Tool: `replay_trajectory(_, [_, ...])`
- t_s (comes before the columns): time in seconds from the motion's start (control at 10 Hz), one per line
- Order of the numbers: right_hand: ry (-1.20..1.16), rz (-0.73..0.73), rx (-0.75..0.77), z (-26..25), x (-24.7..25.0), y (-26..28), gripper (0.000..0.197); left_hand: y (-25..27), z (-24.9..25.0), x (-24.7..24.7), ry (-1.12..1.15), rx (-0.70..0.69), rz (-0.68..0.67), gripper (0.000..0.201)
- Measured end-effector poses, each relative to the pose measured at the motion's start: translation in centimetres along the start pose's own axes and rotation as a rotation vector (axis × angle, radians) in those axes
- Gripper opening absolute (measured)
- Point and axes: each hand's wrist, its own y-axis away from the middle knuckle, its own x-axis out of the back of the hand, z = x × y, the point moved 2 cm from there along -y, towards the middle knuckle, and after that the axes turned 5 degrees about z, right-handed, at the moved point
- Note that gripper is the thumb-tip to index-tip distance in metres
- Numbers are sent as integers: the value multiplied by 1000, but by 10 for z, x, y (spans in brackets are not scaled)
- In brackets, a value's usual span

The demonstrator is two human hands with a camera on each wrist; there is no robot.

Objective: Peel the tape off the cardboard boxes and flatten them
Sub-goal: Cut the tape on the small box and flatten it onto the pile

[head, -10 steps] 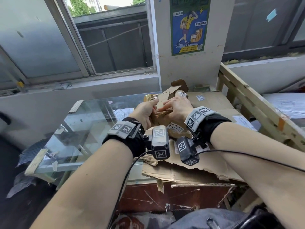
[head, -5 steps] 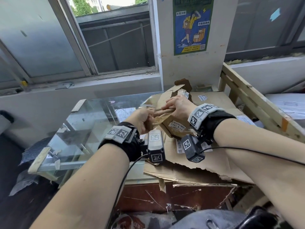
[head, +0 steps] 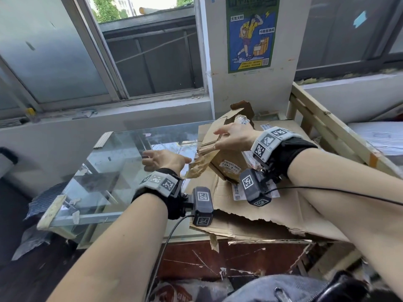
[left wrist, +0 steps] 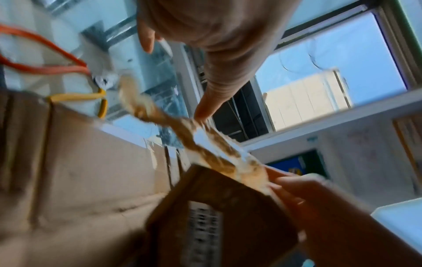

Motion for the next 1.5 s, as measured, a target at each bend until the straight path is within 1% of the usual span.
replay_trajectory(0.1, [106, 81, 35, -2, 5, 0, 32, 2, 0, -9, -117, -304, -3, 98])
replay_trajectory(0.2, [183, 73, 34, -3, 5, 2, 34, 18, 11, -22, -21, -483, -180, 67])
replay_trajectory(0.3, [335, 35, 38, -7, 5, 4, 41, 33, 19, -30, 112, -503, -347, 56])
replay_trajectory(0.4, [402, -94, 13, -5, 4, 4, 38, 39, 19, -35, 136, -536, -400, 56])
replay_trajectory(0.5, [420, -193, -32, -4, 6, 5, 49, 40, 19, -35, 147, -542, -428, 54])
replay_trajectory(0.6, [325, -228, -12, -6, 12, 7, 42, 39, 22, -34, 147, -539, -457, 46])
replay_trajectory(0.7, [213, -309, 46, -11, 21, 11, 41, 41, 28, -32, 214, -451, -537, 37])
replay_trajectory(0.8, [260, -283, 127, -18, 26, 13, 41, 48, 34, -32, 243, -360, -602, 23])
replay_trajectory(0.9, [346, -214, 219, -29, 31, 16, 42, 54, 41, -31, 231, -328, -639, 14])
replay_trajectory(1.0, [394, -101, 315, -40, 35, 19, 46, 50, 45, -31, 243, -321, -592, 20])
replay_trajectory(1.1, [433, 35, 377, -48, 44, 25, 43, 46, 49, -27, 331, -240, -587, 19])
replay_trajectory(1.2, [456, 140, 410, -54, 61, 31, 39, 34, 54, -25, 387, -187, -514, 14])
replay_trajectory(1.3, [480, 191, 395, -51, 75, 35, 35, 28, 58, -28, 503, -126, -488, 14])
replay_trajectory(1.4, [561, 150, 317, -45, 77, 38, 37, 40, 64, -25, 574, -112, -495, 10])
replay_trajectory(1.5, [675, 82, 261, -44, 70, 38, 44, 48, 66, -27, 630, -97, -493, 9])
